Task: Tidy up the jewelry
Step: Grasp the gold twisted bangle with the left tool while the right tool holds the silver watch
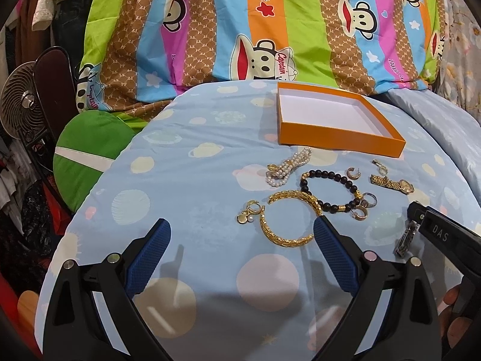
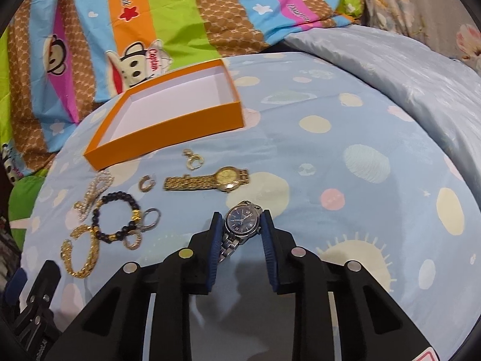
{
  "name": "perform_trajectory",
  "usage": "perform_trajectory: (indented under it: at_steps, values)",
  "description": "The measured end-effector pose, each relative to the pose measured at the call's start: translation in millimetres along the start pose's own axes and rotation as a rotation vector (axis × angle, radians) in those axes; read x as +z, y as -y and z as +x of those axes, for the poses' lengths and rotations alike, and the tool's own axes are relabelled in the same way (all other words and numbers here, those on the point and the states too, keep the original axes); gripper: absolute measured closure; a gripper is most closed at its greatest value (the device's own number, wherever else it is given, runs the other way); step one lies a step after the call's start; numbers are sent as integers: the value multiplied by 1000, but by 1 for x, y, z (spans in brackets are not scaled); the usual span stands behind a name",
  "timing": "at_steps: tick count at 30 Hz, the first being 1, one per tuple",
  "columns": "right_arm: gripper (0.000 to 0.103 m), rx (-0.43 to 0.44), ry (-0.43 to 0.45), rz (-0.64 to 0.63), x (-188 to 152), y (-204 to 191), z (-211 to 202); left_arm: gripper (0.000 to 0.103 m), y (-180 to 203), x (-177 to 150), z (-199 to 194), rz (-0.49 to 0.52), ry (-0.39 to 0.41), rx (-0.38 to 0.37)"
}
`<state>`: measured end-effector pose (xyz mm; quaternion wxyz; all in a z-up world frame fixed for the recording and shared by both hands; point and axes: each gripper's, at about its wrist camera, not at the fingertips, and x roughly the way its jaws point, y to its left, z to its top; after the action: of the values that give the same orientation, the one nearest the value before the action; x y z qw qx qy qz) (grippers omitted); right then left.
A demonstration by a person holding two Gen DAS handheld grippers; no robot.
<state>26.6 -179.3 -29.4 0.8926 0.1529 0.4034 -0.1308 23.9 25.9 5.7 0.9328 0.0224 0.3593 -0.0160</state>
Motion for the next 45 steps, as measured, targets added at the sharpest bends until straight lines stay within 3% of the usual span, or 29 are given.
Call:
perform_trajectory:
  at_steps: [2, 8, 22, 27, 31, 39, 40, 43, 45]
  values:
    - [78, 45, 1, -6, 0, 0, -1, 9, 0, -1, 0, -1, 3, -1]
    - [79, 73, 3, -9, -2, 0, -6, 9, 2, 0, -1, 4, 0, -11]
    - [79, 119, 130, -91, 11, 3, -54, 9, -6, 2, -4, -7, -11, -36]
    - [79, 105, 134, -107, 10, 10, -54, 9, -17, 3, 0, 6, -53, -84]
    - [79, 124, 112, -99, 7, 13, -46, 10, -21, 7, 11, -15, -110, -173]
    - [79, 144, 90, -100, 6, 14, -35, 10, 15, 10, 32, 81, -157, -187]
    - [79, 145, 89, -99, 6, 14, -35, 11, 20, 9, 36, 97, -162, -171]
    - [79, 146, 87, -98, 6, 13, -34, 36, 21, 9, 43, 87, -187, -179]
    - [79, 148, 84, -97, 6, 13, -32, 38, 19, 10, 42, 75, -179, -185]
